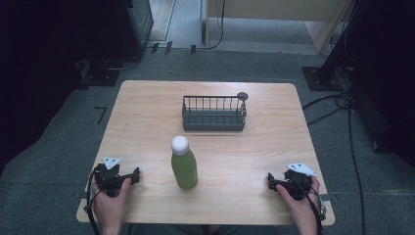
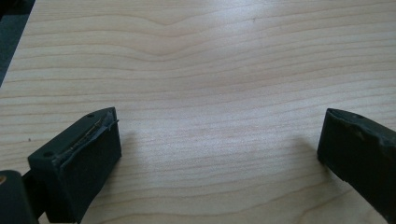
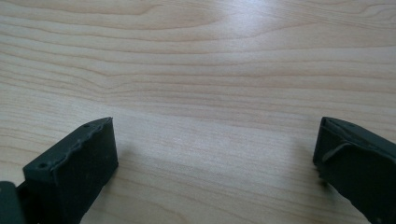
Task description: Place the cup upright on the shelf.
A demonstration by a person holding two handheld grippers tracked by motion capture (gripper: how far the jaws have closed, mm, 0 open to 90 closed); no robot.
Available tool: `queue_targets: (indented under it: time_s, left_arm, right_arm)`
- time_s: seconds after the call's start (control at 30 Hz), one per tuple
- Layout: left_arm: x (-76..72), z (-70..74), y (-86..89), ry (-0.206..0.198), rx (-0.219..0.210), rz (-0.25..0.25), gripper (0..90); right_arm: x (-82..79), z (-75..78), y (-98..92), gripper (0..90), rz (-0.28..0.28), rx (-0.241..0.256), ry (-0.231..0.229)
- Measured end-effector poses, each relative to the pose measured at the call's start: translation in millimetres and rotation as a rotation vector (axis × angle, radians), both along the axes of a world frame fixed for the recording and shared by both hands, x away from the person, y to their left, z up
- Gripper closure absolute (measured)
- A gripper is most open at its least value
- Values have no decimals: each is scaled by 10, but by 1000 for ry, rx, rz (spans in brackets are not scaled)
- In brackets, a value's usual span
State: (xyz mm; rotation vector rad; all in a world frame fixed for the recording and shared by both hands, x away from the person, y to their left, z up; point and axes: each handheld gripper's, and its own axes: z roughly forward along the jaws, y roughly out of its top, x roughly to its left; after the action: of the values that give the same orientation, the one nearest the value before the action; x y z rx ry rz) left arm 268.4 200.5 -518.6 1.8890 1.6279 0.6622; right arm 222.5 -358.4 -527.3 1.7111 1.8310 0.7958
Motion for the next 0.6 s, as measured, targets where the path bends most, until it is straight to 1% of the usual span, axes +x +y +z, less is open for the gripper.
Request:
queue_targets:
  time_s: [0.17, 0.23, 0.3, 0.4, 0.5, 0.6]
  left_arm:
    - [0, 0, 0, 0, -2, 1, 1]
    - [0, 0, 0, 0, -2, 1, 1]
    - [0, 0, -1, 0, -1, 1, 1]
    - [-1, 0, -1, 0, -1, 1, 1]
    - [-1, 0, -1, 0, -1, 1, 1]
    - [-1, 0, -1, 0, -1, 1, 1]
  right_arm:
    - [-3, 1, -6, 0, -5, 0, 2]
    - [-1, 1, 21, 0, -26, 2, -1]
    - [-11, 17, 70, 0, -18, 7, 11]
    - [-21, 64, 176, 0, -5, 19, -20]
    - [-6, 117, 264, 0, 7, 20, -34]
    - [14, 195, 366, 0, 27, 38, -54]
